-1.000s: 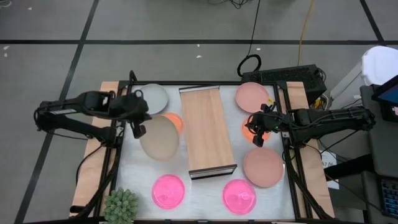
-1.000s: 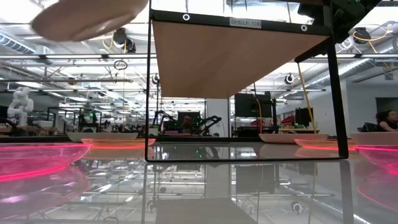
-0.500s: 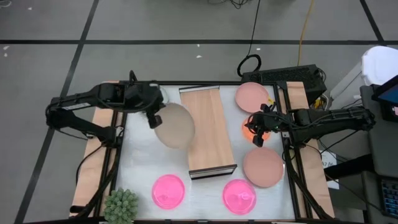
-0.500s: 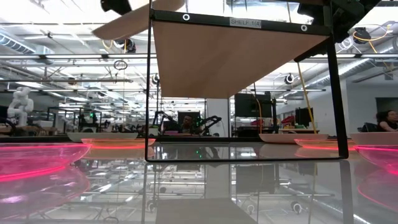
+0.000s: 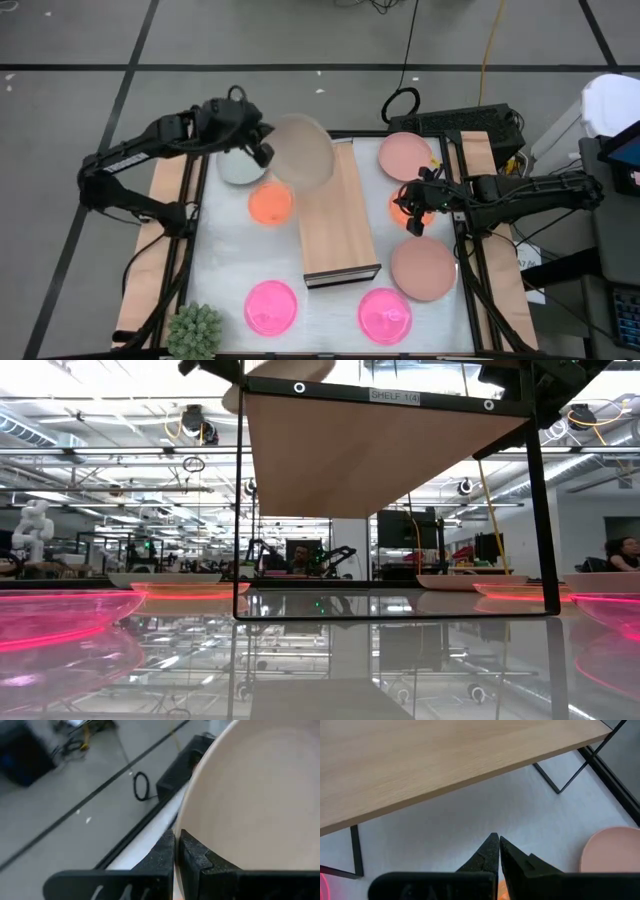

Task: Place and stack plates onto a shelf
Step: Put the brown plate on the shelf

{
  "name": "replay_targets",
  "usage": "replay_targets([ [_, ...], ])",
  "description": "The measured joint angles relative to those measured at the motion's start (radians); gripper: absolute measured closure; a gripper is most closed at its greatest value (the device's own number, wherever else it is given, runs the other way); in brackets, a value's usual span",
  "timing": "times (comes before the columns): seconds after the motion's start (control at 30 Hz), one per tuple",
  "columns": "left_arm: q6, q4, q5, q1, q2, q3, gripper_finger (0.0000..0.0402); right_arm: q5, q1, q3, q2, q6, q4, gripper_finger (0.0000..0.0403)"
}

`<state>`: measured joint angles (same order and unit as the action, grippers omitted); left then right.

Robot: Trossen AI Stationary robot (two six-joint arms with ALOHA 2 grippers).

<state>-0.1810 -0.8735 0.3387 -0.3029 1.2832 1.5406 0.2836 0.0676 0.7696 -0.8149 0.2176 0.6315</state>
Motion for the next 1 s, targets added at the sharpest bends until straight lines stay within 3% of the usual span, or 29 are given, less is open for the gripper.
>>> replay_targets([
  [0.4,-0.061,0.027,-0.122,-0.023,0.191,-0.002,0.0393,0.001,0.0,0.0,0.0,-0.025,-0.015,0.0403],
  [1.0,-0.132,0.064,-0.132,-0.046,0.317,-0.002,0.0374,-0.002,0.0,-0.071,0.0,-0.021,-0.028,0.0403],
])
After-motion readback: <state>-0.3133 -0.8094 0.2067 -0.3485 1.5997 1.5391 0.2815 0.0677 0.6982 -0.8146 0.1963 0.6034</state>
